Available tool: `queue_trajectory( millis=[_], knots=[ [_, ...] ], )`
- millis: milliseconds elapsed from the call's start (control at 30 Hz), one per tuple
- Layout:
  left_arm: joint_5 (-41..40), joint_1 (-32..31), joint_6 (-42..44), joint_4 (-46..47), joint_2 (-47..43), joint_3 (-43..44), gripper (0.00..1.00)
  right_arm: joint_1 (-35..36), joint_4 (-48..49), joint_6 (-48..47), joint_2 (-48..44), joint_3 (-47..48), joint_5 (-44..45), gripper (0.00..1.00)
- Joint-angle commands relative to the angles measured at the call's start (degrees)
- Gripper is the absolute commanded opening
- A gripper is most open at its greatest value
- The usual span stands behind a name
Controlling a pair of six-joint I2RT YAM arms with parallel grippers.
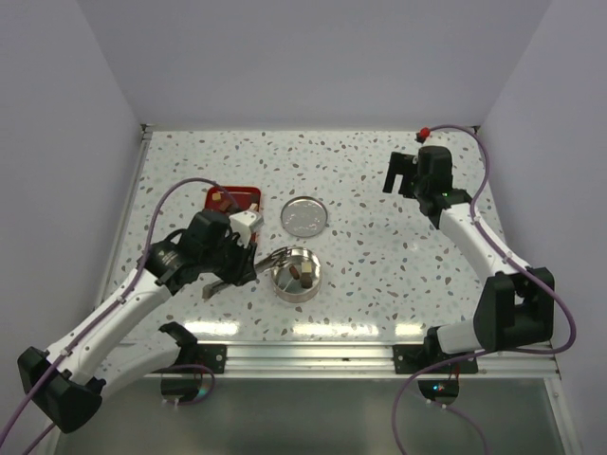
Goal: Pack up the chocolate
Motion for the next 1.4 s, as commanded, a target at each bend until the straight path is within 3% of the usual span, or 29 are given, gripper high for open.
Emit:
queue_trajectory(
  millis=[0,433,733,1033,1367],
  knots=[
    [-5.1,-0.3,-2.3,2.7,2.2,3.3,0.36,-0.1,0.2,0.4,0.7,2.7,-0.1,0.99],
    [-10.4,0.1,-4.3,5.9,4.1,10.0,0.36,-0.2,-0.2,-0.1,2.0,4.4,-1.0,0.99],
    [-16.7,9.4,-8.9,6.7,3.2,5.2,0.4,-0.3,-0.3,0.0,1.7,4.5,-2.3,0.99],
    [-22.0,10.5,-13.2,11.0,5.2,0.7,0.42,-0.2,-0.7,-0.6,-0.2,4.2,-3.5,0.99],
    [-27.6,10.5,-14.5,9.3,6.6,0.2,0.46,-0.2,-0.4,-1.2,-1.5,2.7,-4.0,0.99]
  ],
)
